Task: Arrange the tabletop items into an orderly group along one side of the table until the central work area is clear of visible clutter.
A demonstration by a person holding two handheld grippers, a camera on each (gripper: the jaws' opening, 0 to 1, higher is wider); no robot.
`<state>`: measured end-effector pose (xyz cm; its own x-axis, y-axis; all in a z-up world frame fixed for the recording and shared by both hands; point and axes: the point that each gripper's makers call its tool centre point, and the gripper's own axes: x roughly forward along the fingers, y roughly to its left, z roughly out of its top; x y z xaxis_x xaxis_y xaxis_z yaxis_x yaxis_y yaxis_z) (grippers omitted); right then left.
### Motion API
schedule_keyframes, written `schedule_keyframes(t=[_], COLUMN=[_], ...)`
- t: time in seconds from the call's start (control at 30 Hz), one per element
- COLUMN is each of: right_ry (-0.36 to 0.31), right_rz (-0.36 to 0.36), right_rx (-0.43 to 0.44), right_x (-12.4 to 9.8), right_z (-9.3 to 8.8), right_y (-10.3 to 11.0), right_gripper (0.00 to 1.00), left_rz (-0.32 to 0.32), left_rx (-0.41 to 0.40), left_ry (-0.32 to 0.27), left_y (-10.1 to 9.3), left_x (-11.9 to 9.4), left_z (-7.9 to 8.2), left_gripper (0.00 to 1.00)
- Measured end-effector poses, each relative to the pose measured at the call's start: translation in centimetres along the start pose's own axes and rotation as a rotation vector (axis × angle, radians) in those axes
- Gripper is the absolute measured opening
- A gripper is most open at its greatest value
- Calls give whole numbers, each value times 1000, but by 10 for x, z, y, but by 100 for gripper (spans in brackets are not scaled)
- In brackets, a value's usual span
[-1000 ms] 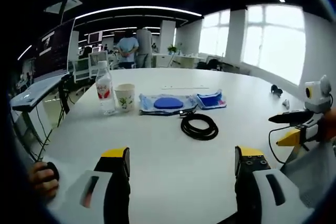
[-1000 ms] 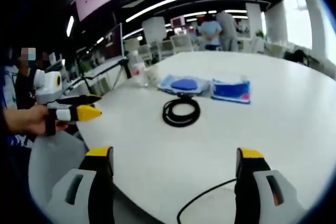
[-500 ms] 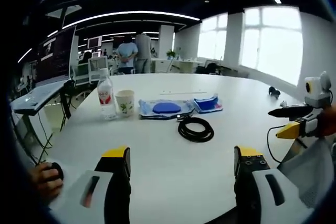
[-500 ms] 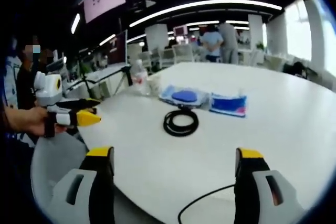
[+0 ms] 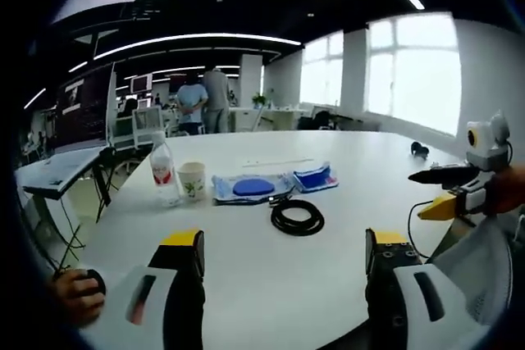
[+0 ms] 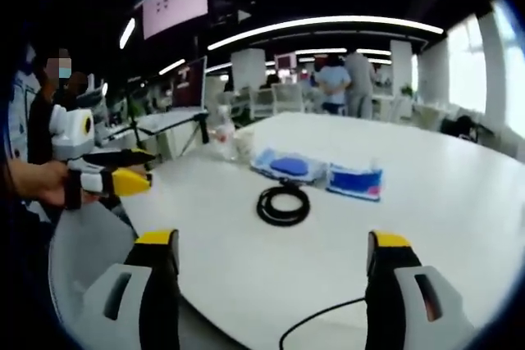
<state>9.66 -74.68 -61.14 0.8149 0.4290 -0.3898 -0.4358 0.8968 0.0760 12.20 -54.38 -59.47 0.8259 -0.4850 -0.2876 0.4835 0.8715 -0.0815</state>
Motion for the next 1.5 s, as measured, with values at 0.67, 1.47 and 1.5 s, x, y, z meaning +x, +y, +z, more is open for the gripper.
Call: schedule_keyframes(t=[0.67, 1.47, 1.5], right_ry=[-8, -44, -42], right_rz=[5, -23, -24], right_rx=[-15, 23, 23], right_x=[0, -4, -4], right_z=[1, 5, 5], right_y=[1, -7, -7], right_gripper=[91, 91, 90], left_rz=[13, -6, -4], left_rx=[26, 43, 42], left_ry=[-92, -82, -83], left_y=[0, -3, -2], left_x=[-9, -8, -8], left_z=[15, 13, 13], left_gripper=[80, 80, 80])
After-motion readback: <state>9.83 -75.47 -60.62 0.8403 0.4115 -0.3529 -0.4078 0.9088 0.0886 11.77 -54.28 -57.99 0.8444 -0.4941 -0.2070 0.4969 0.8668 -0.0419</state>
